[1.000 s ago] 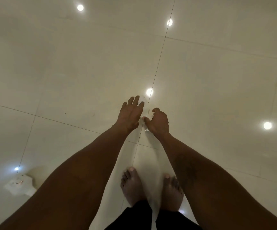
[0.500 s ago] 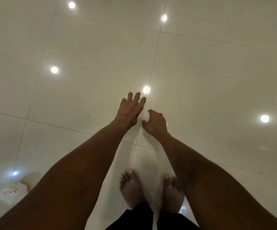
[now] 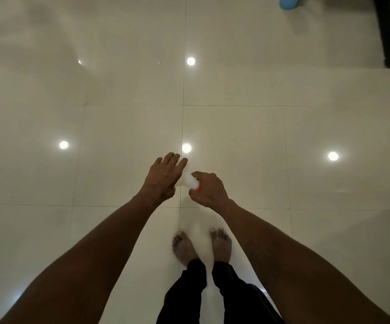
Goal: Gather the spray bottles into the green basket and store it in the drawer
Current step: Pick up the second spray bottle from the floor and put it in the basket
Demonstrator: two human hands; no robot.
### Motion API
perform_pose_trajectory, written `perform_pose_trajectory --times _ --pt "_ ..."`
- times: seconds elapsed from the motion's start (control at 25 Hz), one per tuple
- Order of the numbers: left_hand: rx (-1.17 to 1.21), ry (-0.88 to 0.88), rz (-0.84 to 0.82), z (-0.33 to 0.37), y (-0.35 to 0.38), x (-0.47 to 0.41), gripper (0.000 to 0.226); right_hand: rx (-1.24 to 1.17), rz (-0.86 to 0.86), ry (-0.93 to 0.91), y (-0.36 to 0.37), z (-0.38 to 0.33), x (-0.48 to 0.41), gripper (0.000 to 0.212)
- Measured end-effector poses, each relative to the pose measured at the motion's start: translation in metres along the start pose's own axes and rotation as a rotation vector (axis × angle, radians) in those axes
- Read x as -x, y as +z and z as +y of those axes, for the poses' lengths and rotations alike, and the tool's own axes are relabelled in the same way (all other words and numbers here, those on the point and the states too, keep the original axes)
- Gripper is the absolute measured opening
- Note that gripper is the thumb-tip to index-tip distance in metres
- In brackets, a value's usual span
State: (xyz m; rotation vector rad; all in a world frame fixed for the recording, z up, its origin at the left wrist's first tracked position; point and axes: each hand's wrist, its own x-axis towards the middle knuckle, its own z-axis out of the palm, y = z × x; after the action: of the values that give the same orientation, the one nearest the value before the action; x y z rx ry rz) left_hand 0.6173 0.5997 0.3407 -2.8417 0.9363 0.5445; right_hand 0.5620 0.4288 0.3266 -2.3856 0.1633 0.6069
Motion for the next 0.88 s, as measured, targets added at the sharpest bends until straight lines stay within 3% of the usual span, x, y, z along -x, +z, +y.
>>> perform_pose_trajectory --times 0.24,0.4,0.68,0.88 --pt "0.149 -0.039 -0.006 0.039 -0.094 0.048 0.086 0.062 0.164 -0.102 -0.075 -0.028 0.094 0.043" --pt "0.295 -0.001 -0.105 0.071 -0.135 0.077 0.095 0.126 0.265 -0.133 -0.103 -0.031 0.160 0.050" --pt "0.286 0.185 -0.225 0.145 -0.201 0.110 0.088 0.157 0.390 -0.030 -0.137 -0.015 0.281 0.045" --pt "0.237 0.342 -0.225 0.236 -0.222 0.134 0.106 0.137 0.440 0.109 -0.163 0.021 0.367 0.046"
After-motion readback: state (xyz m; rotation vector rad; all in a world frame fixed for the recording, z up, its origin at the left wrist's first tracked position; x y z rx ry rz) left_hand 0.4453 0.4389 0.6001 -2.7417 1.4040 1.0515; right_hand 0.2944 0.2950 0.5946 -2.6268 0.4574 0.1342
